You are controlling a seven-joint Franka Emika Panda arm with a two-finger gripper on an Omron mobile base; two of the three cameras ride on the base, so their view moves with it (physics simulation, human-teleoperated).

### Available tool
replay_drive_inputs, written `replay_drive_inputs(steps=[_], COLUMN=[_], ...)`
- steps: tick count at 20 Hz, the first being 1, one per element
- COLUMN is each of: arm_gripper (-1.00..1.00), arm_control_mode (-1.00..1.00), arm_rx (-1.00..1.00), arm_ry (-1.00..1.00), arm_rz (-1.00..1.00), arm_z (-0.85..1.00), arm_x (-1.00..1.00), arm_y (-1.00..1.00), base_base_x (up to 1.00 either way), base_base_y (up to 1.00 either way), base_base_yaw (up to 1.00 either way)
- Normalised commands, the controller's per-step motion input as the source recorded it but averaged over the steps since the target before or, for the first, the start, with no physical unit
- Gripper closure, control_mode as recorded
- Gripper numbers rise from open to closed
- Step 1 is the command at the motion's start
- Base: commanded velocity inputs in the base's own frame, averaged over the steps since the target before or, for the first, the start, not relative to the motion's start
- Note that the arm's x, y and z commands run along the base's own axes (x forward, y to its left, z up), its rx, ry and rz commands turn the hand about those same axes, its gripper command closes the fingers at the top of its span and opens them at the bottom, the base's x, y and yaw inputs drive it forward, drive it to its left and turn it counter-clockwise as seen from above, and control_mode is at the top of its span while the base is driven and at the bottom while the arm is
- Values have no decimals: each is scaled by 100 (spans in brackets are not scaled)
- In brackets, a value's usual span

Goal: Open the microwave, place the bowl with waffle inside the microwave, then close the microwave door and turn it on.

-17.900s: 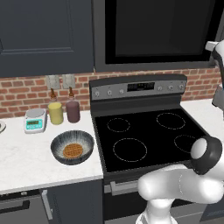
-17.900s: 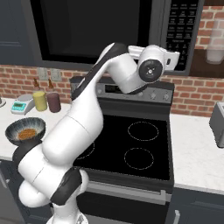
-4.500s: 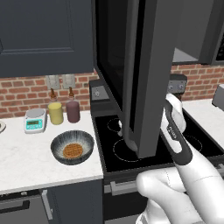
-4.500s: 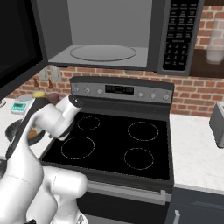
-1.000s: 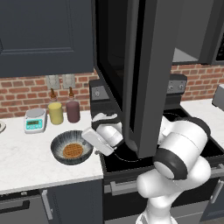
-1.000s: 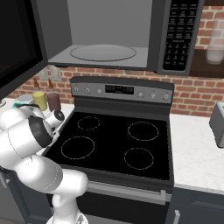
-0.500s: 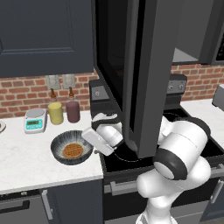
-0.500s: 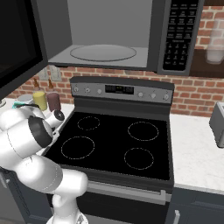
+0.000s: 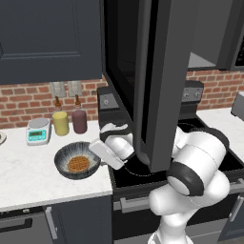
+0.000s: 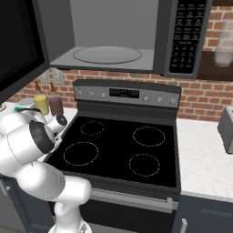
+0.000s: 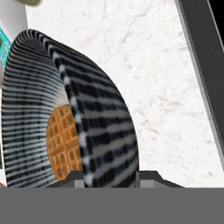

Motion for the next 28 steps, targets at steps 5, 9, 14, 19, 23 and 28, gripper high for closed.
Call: replay_drive_inputs(steps=[5, 9, 14, 19, 23, 28], arm_gripper=[100, 100, 100, 100, 100, 100], arm_control_mode=[-100, -100, -100, -100, -100, -100], arm_rx=[0, -1, 0, 0, 0, 0], arm_ry=[-1, -2, -3, 0, 0, 6], arm_rz=[0, -17, -30, -33, -34, -35], arm_z=[0, 22, 39, 40, 62, 63], arm_x=[-6, -29, -48, -9, -16, -23], arm_y=[-1, -6, -34, -58, -73, -66], base_base_x=[0, 0, 0, 0, 0, 0], base_base_y=[0, 0, 0, 0, 0, 0], base_base_yaw=[0, 0, 0, 0, 0, 0])
